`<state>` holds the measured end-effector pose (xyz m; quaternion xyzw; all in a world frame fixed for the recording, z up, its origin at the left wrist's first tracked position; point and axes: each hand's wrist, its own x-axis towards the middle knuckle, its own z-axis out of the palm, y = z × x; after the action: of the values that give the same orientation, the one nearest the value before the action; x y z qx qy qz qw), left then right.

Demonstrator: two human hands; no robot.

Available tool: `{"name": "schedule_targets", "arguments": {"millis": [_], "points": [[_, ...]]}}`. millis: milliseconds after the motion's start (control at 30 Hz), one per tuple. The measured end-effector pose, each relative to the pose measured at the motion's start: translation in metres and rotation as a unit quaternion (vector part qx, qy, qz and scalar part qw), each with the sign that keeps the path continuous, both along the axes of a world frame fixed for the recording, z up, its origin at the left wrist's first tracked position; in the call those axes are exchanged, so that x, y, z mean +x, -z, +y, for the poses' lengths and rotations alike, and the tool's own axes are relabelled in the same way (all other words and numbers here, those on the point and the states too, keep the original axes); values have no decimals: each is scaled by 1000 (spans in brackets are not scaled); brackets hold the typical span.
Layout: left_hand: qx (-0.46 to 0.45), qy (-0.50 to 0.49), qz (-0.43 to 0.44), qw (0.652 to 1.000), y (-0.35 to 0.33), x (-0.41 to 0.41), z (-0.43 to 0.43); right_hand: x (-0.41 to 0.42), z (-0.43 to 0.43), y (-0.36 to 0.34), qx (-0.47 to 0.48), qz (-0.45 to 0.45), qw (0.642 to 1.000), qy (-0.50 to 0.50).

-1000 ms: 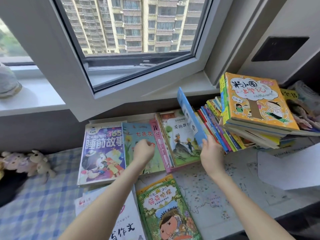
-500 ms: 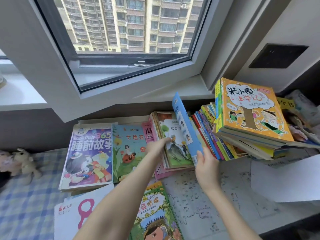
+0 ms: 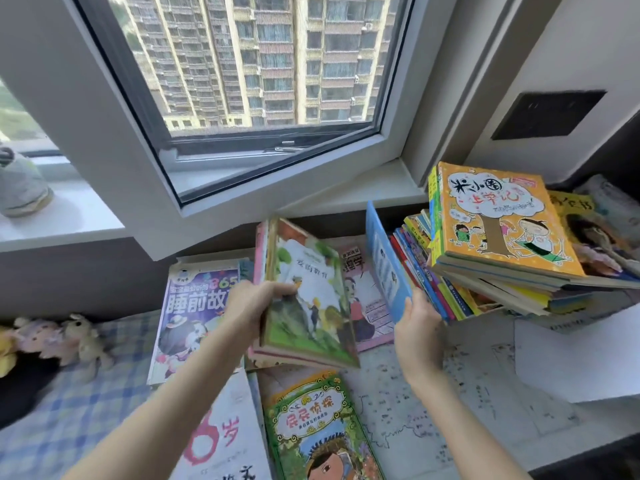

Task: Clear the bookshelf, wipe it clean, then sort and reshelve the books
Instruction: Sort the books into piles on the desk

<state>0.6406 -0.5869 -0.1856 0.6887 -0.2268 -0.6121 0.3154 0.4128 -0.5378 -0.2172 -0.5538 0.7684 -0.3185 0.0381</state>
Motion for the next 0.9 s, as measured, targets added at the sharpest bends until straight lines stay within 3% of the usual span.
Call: {"name": "schedule_targets", "arguments": {"millis": [133,233,300,367,433,667,833,900], "points": [[31,-24,-6,999,-17,47,27,18,-7,5,-39,49,998,-14],[40,-21,-8,999,-21,66,43,29,-15,12,-11,109,993,-36],[33,-30,-17,999,-23,71,50,38,-15,18,122,173,970,-117],[30,-43,-19,998,-26,74,54,50,-10,36,287,200,910,-221],[30,-53,-10,998,-26,77,57,60,-2,54,393,185,864,-253],[25,-75,-14,997,-30,87,65,80,-17,93,412,251,858,-173],[16,-80,-4,997,-37,91,76,92,-22,83,441,282,830,-189],[17,-76,-1,997,-38,93,79,89,-21,79,392,301,843,-210]]}}
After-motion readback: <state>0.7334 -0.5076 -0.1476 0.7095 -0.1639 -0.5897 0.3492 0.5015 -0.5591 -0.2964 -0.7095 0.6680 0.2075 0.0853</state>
